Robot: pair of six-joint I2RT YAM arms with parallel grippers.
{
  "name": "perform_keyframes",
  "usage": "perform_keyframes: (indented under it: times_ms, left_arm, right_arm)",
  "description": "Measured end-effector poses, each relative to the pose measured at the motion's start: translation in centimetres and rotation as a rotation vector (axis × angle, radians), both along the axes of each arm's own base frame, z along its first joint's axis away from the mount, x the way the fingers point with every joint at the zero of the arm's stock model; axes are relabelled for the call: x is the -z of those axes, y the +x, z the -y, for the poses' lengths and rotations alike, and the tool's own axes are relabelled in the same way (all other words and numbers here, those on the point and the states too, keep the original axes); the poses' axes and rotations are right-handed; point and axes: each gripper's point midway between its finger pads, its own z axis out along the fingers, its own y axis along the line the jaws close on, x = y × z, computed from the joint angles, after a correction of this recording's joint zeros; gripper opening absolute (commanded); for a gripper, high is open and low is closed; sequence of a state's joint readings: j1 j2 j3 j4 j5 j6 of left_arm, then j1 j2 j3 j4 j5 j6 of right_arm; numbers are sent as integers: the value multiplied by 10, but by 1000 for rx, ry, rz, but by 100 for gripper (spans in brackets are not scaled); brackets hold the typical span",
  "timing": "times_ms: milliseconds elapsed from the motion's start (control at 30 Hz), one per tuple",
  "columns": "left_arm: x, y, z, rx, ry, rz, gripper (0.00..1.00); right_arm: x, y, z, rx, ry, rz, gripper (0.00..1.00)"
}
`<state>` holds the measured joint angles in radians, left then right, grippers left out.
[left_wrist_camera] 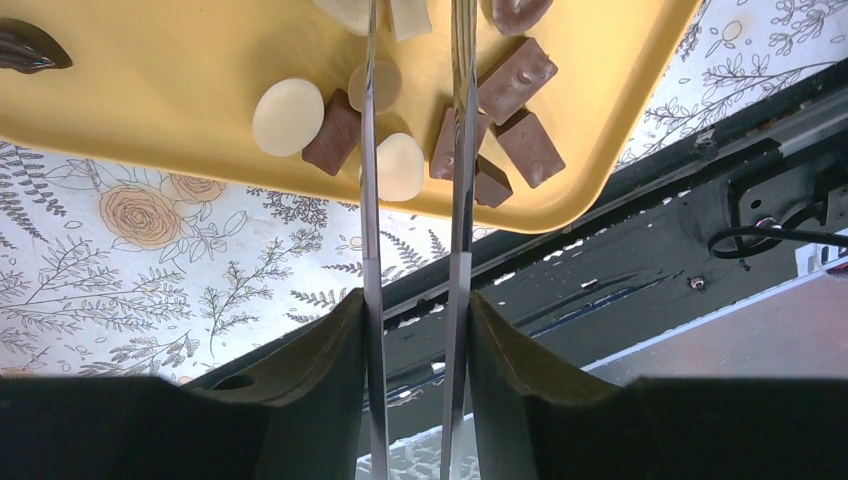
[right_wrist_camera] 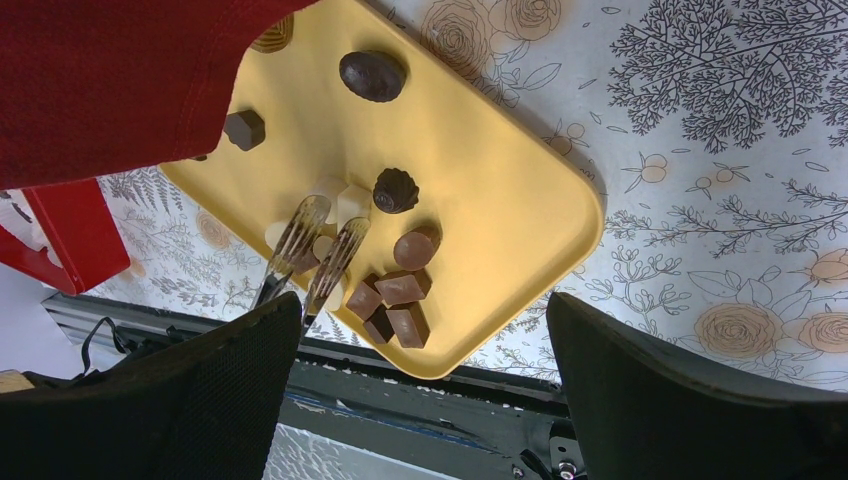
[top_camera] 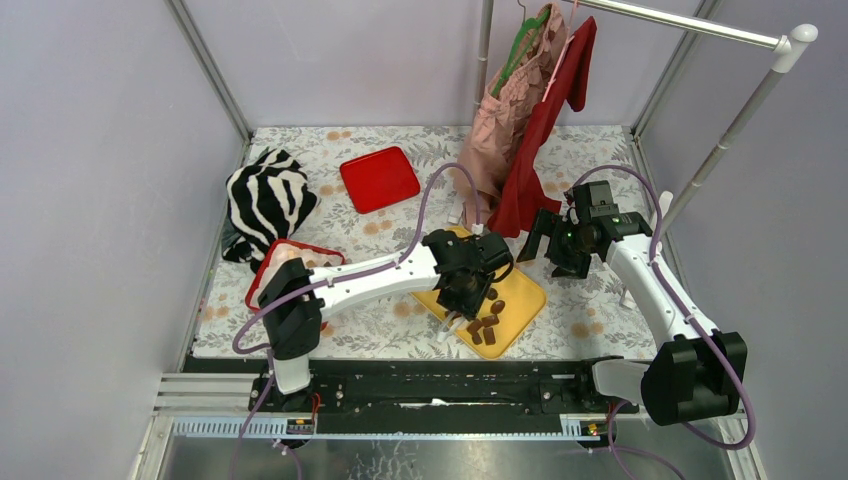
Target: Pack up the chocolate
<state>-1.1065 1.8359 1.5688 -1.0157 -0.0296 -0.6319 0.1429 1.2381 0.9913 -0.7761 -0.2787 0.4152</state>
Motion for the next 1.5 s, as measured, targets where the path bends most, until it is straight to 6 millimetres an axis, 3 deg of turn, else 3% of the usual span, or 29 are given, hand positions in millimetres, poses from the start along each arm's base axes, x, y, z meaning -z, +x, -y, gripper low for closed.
perform_keyframes:
  times_ms: [467,833,967,1167,1333,1500]
  left_arm:
    - [-2,2,1,-24,-9,10,45]
    - [15,-3,1,-20,24,-35,44]
    - [18,-4,1,-18,32,-44,35]
    - [18,-5,1,-17,32,-46,0]
    - [13,-2,-1,-22,44,-32,0]
    - [-11,7,-8,-58,35,22,0]
  right_arm:
    - [0,0,0,0,0,0,100]
    - [0,0,0,0,0,0,100]
    - [0,0,0,0,0,0,100]
    - [0,0,0,0,0,-1,100]
    - [0,0,0,0,0,-1,100]
    - [0,0,0,0,-1,-1,100]
